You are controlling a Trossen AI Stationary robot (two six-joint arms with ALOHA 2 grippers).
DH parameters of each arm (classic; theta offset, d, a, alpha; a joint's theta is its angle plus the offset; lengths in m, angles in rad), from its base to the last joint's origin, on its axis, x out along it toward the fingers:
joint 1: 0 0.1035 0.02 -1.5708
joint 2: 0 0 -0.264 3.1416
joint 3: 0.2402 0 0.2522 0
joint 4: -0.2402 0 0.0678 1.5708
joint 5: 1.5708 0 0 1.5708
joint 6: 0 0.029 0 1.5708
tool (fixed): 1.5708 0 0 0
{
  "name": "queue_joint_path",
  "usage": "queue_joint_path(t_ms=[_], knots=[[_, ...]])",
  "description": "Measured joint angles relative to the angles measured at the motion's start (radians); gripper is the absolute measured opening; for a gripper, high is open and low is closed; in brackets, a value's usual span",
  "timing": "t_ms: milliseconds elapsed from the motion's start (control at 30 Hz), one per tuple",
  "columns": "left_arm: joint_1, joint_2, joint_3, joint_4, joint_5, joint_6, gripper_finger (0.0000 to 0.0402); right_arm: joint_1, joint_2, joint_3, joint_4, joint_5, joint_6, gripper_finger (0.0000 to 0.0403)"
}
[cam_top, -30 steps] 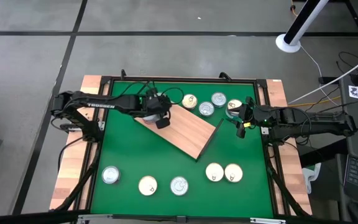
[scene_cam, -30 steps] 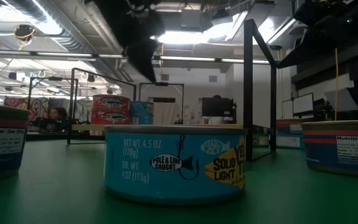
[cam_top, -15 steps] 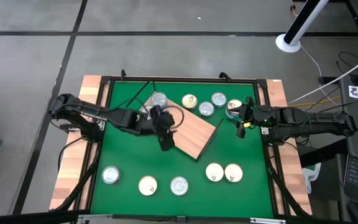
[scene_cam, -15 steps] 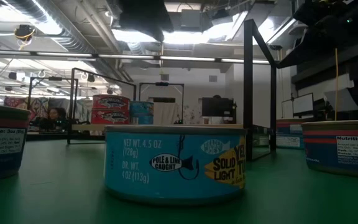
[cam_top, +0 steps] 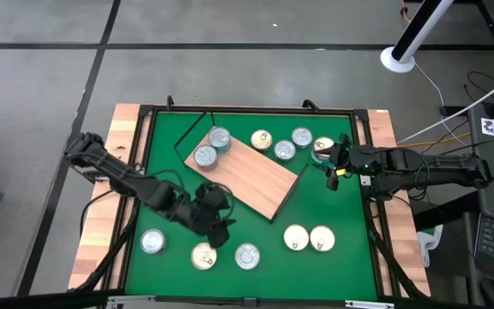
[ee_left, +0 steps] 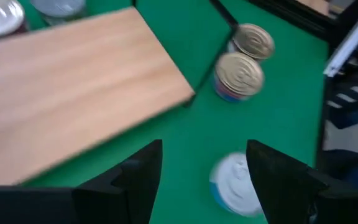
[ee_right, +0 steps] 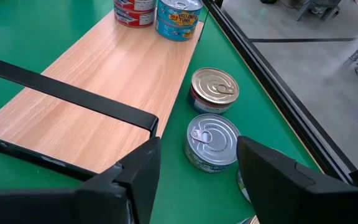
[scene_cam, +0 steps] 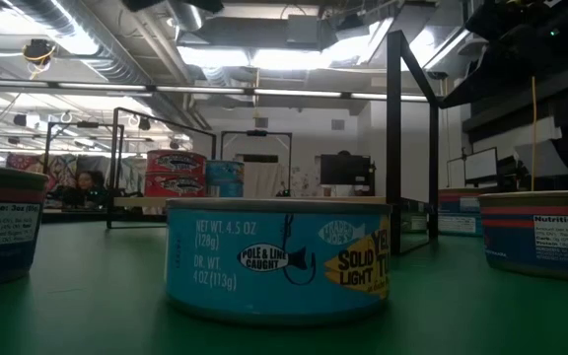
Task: Stack canned seafood by type on shelf
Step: Put the blue and pink tuna can on the shelf
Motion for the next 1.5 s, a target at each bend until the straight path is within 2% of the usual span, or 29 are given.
queue_joint_path(t_ms=[200, 367, 500, 767, 1000, 1500], knots=[[-0.070, 0.000, -0.060, 0.004, 0.008, -0.251, 0.0226, 0.000, 0.000, 0.000, 0.001, -0.083, 0.001, 0.0211], [-0.110, 0.001, -0.124, 0.004, 0.071, -0.470, 0.0226, 0.000, 0.000, 0.000, 0.029, -0.184, -0.002, 0.0211], [-0.134, 0.001, -0.162, 0.002, 0.117, -0.568, 0.0217, 0.000, 0.000, 0.000, 0.091, -0.289, -0.025, 0.0211], [-0.169, 0.001, -0.224, 0.004, 0.128, -0.728, 0.0199, 0.000, 0.000, 0.000, 0.197, -0.507, -0.085, 0.0211], [-0.196, 0.001, -0.260, 0.026, 0.172, -0.754, 0.0198, 0.001, 0.000, 0.000, 0.260, -0.589, -0.134, 0.0211], [-0.229, 0.001, -0.345, 0.062, 0.259, -0.754, 0.0198, 0.001, 0.000, 0.000, 0.280, -0.591, -0.138, 0.0211]])
